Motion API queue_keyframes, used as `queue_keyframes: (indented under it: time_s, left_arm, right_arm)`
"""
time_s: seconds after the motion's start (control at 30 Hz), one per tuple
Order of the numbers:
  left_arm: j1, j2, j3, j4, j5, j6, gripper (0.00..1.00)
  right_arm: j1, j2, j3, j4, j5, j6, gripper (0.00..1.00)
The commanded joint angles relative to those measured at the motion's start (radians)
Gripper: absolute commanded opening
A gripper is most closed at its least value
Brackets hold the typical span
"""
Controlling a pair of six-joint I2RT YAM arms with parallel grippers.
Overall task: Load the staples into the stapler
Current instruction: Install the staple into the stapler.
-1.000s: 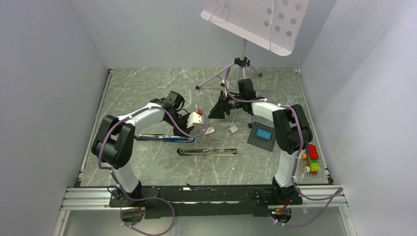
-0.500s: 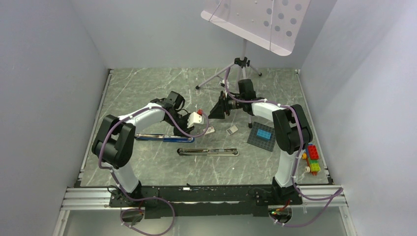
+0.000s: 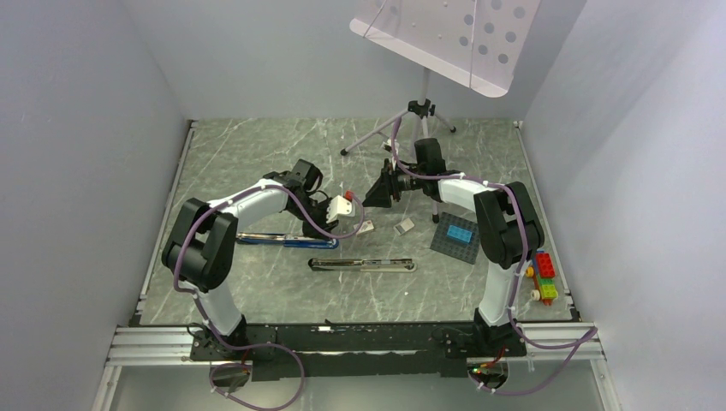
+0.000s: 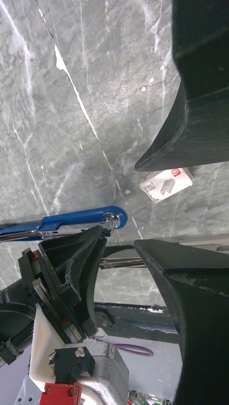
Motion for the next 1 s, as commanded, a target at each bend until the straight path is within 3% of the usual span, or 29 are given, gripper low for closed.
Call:
queue_keyframes:
  time_s: [0.0,0.97]
  left_arm:
    - [-0.008,0.003,0.008,-0.001,0.027,0.012,0.25]
    - [-0.008,0.018,0.021,0.025,-0.021,-0.031,0.24]
  right_arm:
    - [-0.003,-0.023,-0.007,0.053,-0.016,-0.002,0.58]
    - [-0.004,-0.037,-0.027,0.057,-0.018,0.021,0.58]
